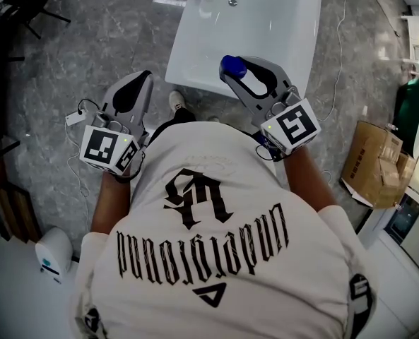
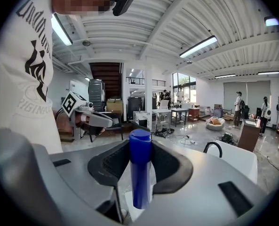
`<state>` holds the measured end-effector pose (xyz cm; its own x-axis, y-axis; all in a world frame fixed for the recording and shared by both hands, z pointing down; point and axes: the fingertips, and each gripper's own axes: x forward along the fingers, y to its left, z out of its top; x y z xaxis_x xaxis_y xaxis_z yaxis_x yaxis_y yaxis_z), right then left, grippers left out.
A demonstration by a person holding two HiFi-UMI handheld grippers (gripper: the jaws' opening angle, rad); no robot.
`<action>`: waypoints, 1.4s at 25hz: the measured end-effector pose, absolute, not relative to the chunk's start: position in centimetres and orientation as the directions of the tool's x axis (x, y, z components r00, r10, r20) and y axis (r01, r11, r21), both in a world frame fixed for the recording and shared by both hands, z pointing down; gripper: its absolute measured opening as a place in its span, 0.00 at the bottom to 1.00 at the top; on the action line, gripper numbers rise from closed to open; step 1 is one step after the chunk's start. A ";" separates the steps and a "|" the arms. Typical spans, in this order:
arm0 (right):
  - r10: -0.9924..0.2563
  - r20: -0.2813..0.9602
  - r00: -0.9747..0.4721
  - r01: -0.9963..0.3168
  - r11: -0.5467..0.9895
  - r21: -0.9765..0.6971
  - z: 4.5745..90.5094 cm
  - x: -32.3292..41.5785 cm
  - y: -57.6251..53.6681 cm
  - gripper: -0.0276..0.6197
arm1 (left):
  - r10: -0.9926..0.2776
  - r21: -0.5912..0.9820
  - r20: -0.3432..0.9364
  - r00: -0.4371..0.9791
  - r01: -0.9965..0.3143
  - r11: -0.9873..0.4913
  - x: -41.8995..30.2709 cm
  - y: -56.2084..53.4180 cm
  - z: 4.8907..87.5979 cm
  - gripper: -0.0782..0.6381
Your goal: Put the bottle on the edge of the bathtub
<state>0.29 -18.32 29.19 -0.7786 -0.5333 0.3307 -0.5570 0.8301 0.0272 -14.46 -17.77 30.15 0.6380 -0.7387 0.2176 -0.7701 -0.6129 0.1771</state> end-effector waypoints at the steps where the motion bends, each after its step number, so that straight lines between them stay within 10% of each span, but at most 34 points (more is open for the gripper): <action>1: -0.536 0.332 -0.776 -0.560 0.828 0.029 29.2 -0.2 -18.9 0.27 | -0.736 0.177 0.215 0.642 -0.767 -0.617 -14.8 -18.2 30.1 0.13; 35: -0.448 0.435 -0.781 -0.511 0.859 -0.033 38.0 -7.1 -30.1 0.27 | -0.694 0.196 0.317 0.646 -0.761 -0.619 -18.7 -26.6 36.6 0.13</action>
<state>-7.08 -30.09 38.00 -0.7810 -0.4478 0.4352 -0.5107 0.8591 -0.0326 -18.72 -26.57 36.62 0.6462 -0.6941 0.3172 -0.7608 -0.6187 0.1962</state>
